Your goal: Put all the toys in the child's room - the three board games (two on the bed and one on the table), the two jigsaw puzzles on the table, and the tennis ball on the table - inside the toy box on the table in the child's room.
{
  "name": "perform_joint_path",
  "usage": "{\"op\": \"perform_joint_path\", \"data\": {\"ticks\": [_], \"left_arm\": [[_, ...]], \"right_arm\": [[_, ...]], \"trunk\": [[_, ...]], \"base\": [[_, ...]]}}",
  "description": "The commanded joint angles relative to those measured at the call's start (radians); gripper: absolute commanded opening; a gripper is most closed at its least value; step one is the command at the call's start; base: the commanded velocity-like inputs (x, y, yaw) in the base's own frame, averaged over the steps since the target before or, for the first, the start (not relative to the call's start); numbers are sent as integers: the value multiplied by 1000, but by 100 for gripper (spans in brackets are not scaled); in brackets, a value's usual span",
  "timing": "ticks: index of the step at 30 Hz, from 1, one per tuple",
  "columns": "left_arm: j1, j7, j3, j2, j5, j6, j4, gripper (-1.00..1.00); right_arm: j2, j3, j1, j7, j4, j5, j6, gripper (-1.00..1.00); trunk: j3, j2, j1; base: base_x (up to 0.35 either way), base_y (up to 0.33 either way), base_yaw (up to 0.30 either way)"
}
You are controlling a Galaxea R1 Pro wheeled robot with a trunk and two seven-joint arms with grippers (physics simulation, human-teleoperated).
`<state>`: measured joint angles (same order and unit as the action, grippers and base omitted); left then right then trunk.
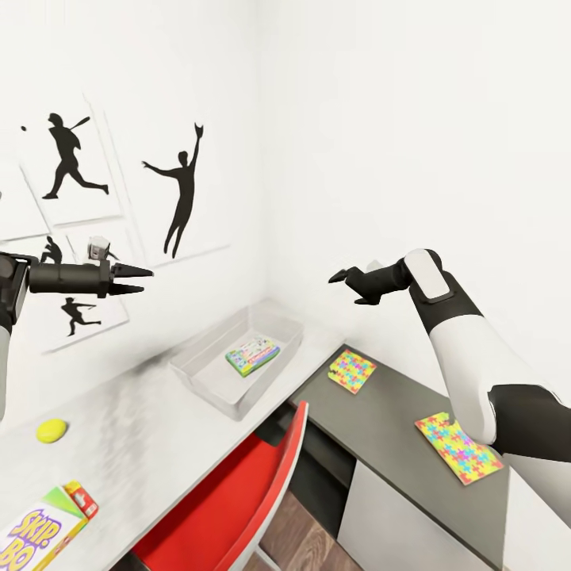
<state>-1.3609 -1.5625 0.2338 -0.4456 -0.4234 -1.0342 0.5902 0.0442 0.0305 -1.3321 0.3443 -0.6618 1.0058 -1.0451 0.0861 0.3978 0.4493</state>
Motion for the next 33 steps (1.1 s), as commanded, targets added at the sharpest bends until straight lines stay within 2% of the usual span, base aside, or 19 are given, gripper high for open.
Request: {"op": "perform_joint_path", "data": {"ticks": [1, 23, 28, 33], "left_arm": [[-1, -8, 4, 1, -11, -10, 0, 100], [-1, -8, 2, 1, -11, -10, 0, 100], [-1, -8, 2, 1, -11, -10, 0, 100], [-1, -8, 2, 1, -11, -10, 1, 100]], "right_arm": [[1, 3, -1, 9, -1, 11, -1, 100], [-4, 5, -1, 10, -1, 10, -1, 100], [-5, 5, -1, 9, -1, 10, -1, 100], [-6, 5, -1, 9, -1, 10, -1, 100]], "trunk": [[1, 2, 1], [-33, 2, 1], [-34, 2, 1], [-35, 2, 1]], "base": [[0, -2, 69], [0, 0, 95], [0, 0, 8], [-21, 4, -167]]}}
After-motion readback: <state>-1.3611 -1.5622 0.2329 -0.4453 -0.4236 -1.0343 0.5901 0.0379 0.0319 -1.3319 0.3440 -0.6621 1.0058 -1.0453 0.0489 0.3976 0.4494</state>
